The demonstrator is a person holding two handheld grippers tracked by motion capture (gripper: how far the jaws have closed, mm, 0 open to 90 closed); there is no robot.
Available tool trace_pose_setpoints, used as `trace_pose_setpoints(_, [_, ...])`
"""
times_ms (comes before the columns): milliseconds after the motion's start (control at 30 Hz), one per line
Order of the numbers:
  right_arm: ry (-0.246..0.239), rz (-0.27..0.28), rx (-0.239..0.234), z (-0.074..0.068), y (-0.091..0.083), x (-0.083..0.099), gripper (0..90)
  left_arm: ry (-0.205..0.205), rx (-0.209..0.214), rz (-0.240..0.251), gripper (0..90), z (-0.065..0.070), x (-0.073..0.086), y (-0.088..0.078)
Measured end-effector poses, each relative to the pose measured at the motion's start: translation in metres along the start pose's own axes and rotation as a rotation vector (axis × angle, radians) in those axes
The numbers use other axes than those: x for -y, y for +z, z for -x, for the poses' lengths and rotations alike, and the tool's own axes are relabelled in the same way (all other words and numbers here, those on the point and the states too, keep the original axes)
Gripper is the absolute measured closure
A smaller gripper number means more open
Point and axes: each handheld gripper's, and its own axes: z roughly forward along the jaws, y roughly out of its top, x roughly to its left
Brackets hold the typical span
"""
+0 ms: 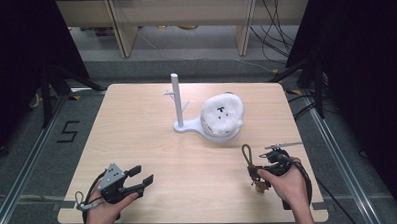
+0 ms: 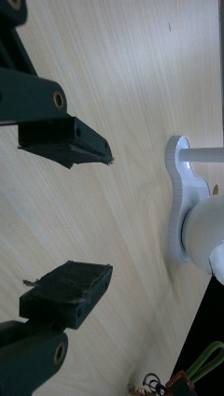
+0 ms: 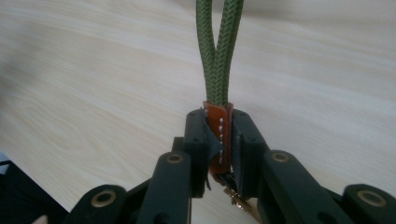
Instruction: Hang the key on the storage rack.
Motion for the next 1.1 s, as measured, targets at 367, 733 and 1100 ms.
trace_pose_setpoints(367, [-0.112,0.215,-0.095,-0.024,0.014,0.0,78.9,0.006,0.008,0.027,40.6,0.002,-0.009,0.0])
trace_pose_setpoints(733, [-0.206,0.301,-0.104,-0.04,0.024,-0.001,79.1,0.009,0.022,0.039,40.8,0.005,-0.016,0.002])
trace_pose_setpoints(1100, [-0.262,0.388,-0.145,-0.056,0.031,-0.002,79.2,0.0,0.044,0.047,42.9,0.01,-0.028,0.008])
